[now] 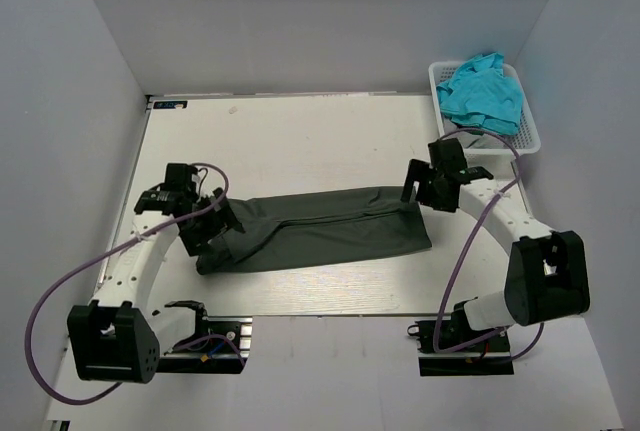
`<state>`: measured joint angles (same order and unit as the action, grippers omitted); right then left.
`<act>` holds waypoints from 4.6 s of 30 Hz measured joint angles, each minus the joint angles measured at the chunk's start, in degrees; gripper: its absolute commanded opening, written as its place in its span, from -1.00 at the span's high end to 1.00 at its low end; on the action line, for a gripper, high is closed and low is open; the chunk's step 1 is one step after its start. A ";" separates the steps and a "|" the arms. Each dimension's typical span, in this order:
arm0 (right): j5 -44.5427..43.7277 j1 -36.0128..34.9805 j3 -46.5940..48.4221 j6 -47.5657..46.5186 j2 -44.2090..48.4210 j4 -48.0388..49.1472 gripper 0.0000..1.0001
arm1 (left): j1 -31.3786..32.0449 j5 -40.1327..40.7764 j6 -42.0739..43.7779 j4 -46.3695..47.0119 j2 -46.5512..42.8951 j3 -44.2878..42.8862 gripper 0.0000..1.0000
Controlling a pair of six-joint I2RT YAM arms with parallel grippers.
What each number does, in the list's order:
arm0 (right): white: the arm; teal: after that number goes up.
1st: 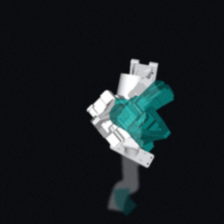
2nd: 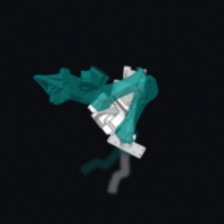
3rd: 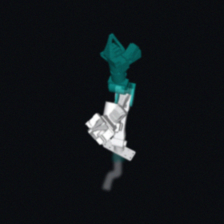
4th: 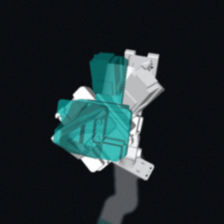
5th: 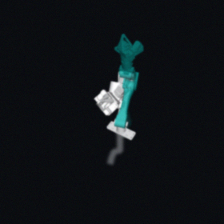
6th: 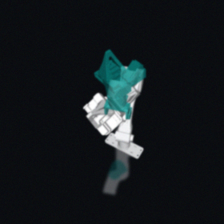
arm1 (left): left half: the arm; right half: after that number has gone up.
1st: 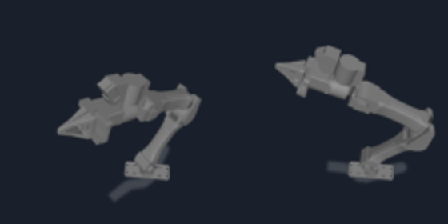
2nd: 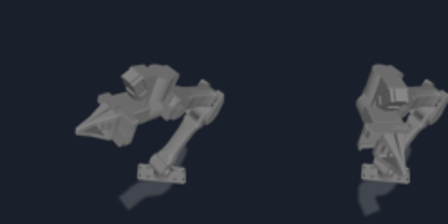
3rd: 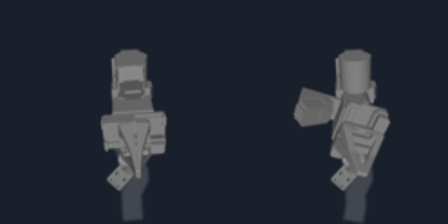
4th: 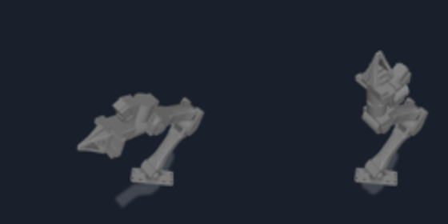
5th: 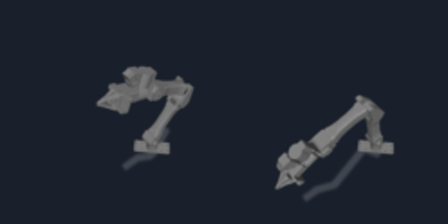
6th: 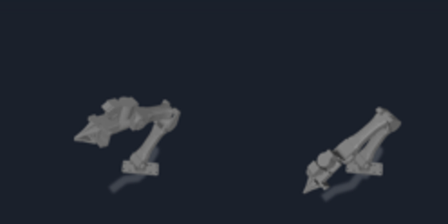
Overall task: Fold and stack the t-shirts
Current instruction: Fold the other side of the tshirt into a rectangle, then rotate the tshirt 90 degrees, then grab the bottom of the folded rectangular tshirt with both arms
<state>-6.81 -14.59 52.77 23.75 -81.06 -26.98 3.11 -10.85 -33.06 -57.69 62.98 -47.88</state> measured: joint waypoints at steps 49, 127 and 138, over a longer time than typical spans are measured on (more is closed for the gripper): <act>32.39 -28.15 -0.20 -13.55 -2.78 -4.35 -0.80 | 8.46 -19.52 -20.50 56.02 99.86 -93.94 -1.00; 24.06 -27.43 -2.21 2.64 -12.76 -5.88 0.36 | 38.62 -7.13 -0.74 17.86 31.67 -2.19 0.75; 18.47 -27.43 3.98 1.36 -13.99 -6.78 1.00 | 39.21 -1.51 -1.16 16.28 32.37 -8.07 1.00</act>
<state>11.66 -42.02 56.75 25.10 -95.04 -33.76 42.33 -12.36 -34.22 -41.41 95.35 -55.94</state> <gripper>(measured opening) 0.017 0.031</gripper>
